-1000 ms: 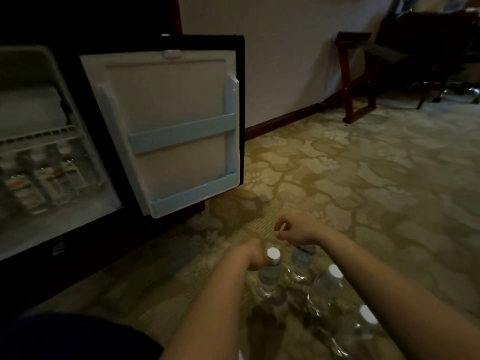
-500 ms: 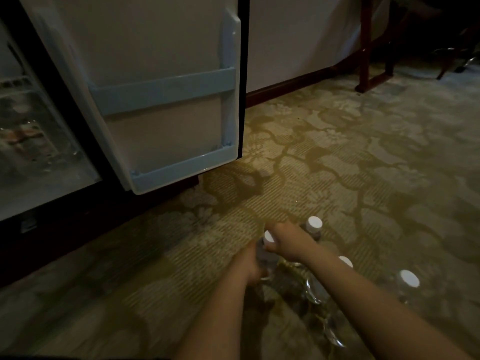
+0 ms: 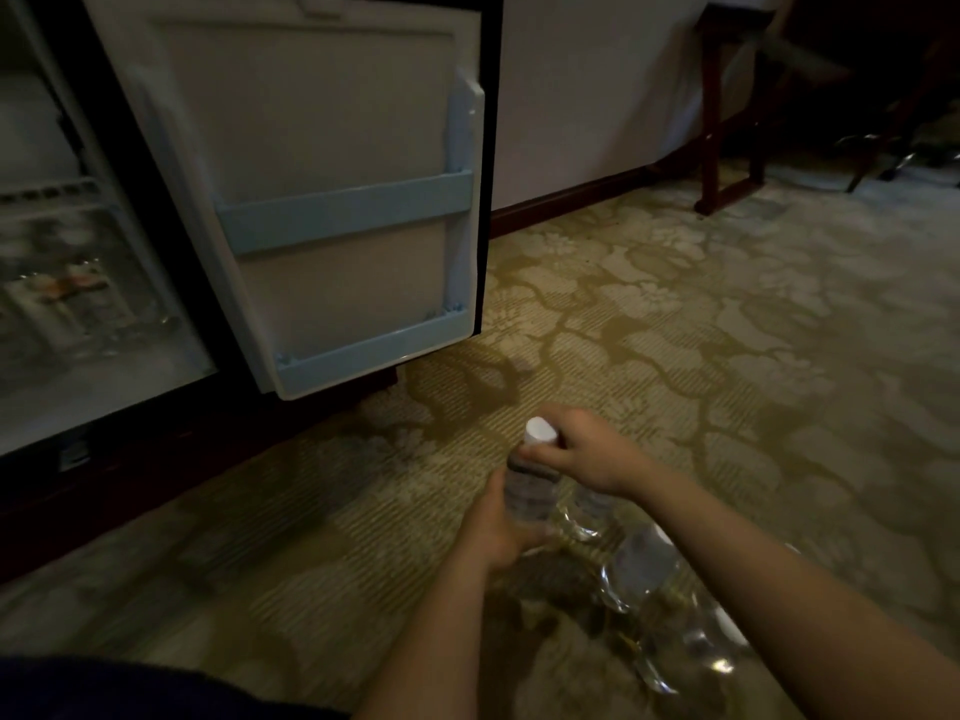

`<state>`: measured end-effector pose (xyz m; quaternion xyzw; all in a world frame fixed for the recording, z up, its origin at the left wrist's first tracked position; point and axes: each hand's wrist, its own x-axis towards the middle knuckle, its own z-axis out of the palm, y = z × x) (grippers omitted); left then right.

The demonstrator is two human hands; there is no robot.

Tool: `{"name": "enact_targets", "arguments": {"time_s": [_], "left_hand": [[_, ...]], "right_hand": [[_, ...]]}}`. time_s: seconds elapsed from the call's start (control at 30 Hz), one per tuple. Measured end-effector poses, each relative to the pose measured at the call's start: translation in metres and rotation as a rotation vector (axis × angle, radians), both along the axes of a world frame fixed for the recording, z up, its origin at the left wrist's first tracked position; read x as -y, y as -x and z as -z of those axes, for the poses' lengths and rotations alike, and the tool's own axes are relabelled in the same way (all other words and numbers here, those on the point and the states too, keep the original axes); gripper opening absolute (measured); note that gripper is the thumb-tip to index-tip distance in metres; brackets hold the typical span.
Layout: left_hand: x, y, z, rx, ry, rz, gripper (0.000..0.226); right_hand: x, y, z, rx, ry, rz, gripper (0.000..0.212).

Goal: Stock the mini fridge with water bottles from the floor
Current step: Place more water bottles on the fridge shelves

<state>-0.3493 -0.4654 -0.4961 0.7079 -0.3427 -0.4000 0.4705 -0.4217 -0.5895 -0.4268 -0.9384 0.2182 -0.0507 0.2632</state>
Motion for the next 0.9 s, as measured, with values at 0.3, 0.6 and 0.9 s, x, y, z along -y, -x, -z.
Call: {"name": "enact_targets", "arguments": {"time_s": [0.3,0.6,0.9], "left_hand": [[-0.006,-0.034,-0.073,0.246,0.211,-0.089,0.049],[-0.032,-0.083,-0.175,0.507,0.243,-0.021,0.050],[-0.099,-0.136,-0.256,0.582,0.237,-0.050,0.027]], "right_hand": [[-0.019,-0.002,-0.103,0.233,0.058,-0.031,0.023],[-0.040,-0.033,-0.171,0.565,-0.041,0.012,0.014],[-0.086,-0.079,-0.222,0.657,-0.218,-0.063,0.037]]}}
